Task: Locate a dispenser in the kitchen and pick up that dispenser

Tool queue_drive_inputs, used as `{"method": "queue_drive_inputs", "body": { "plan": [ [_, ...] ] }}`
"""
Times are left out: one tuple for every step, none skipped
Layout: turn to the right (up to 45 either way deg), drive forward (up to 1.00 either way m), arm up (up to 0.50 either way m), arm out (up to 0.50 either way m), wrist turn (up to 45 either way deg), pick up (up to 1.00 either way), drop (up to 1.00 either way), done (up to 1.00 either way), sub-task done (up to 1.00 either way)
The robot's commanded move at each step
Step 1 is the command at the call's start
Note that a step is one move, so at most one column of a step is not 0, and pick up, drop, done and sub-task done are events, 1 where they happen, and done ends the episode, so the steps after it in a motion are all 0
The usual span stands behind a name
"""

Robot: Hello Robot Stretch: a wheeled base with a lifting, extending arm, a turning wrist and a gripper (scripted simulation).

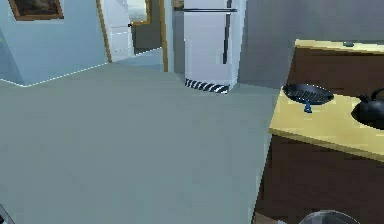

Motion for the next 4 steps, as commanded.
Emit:
{"method": "queue_drive_inputs", "body": {
  "plan": [
    [0.0, 0.0, 0.5, 0.0, 0.0, 0.0, 0.0, 0.0, 0.0],
    [0.0, 0.0, 0.28, 0.0, 0.0, 0.0, 0.0, 0.0, 0.0],
    [0.0, 0.0, 0.0, 0.46, 0.0, 0.0, 0.0, 0.0, 0.0],
    [0.0, 0.0, 0.0, 0.0, 45.0, 0.0, 0.0, 0.0, 0.0]
  ]
}}
